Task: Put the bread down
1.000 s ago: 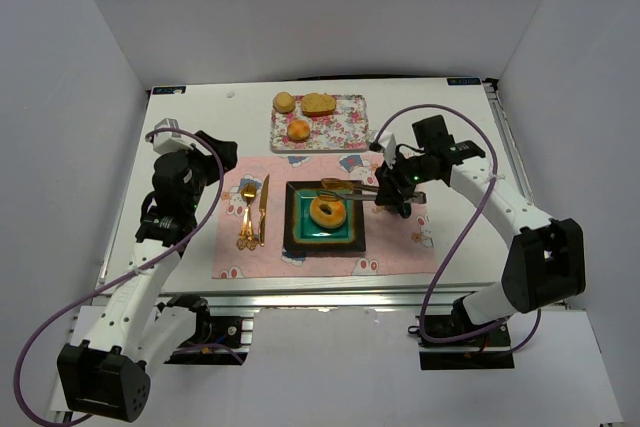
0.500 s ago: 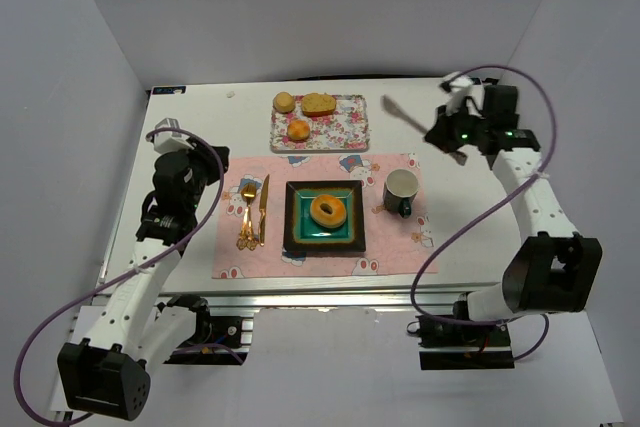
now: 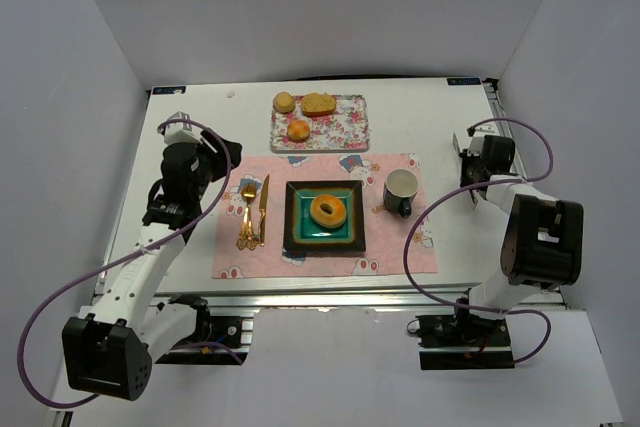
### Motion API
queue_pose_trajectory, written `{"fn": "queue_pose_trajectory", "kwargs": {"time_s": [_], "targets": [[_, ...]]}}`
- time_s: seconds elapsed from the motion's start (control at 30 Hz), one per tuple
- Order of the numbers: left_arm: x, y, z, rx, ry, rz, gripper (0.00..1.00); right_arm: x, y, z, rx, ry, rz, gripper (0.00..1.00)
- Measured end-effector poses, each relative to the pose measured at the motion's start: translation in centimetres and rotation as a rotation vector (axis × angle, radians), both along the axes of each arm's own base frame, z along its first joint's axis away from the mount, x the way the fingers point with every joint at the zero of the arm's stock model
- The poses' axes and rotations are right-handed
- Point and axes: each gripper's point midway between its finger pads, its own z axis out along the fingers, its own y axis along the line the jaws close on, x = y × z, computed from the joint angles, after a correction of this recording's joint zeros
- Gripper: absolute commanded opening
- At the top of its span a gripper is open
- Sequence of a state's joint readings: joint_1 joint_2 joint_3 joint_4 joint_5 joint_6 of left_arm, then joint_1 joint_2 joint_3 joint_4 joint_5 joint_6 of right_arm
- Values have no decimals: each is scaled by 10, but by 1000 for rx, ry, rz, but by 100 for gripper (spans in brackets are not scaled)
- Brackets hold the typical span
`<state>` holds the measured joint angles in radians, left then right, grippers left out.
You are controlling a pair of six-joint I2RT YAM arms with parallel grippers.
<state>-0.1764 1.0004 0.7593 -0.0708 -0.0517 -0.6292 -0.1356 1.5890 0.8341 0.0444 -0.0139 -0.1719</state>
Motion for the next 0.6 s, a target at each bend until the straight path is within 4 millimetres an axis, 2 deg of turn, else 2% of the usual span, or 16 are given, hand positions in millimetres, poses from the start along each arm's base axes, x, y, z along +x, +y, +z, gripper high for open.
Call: {"fn": "queue_pose_trajectory", "kwargs": {"time_s": [0.03,0.07,0.17,0.27,0.37,0.4,0.43,0.47,0.5,0.6], "targets": [[0,0,1,1,-1,0,71,2,-2,0,-7,-6,-2,14],[0,0,1,1,-1,2,72,3,-3,-2,-12,-5,-2,27],[0,1,1,3,-2,7,73,0,-4,-11,-15,26,8,49],[1,2,1,0,-2,13,75,-10,-4,-27,-7,90,24,60],[1,2,1,-4,-2,15,76,-15,-4,-31,3,112,32,63],[1,2,1,-4,-2,16,77,-16,-3,-30,6,114,35,68],[1,2,1,-3,-2,17,77,-17,-3,-29,10,117,38,79],[1,2,1,-3,-2,17,78,-18,-2,-27,15,118,38,80],[1,3,1,-2,-2,18,80,-19,-2,-24,13,115,45,89],[1,3,0,1,2,20,82,-16,-1,-2,3,85,64,90]]}}
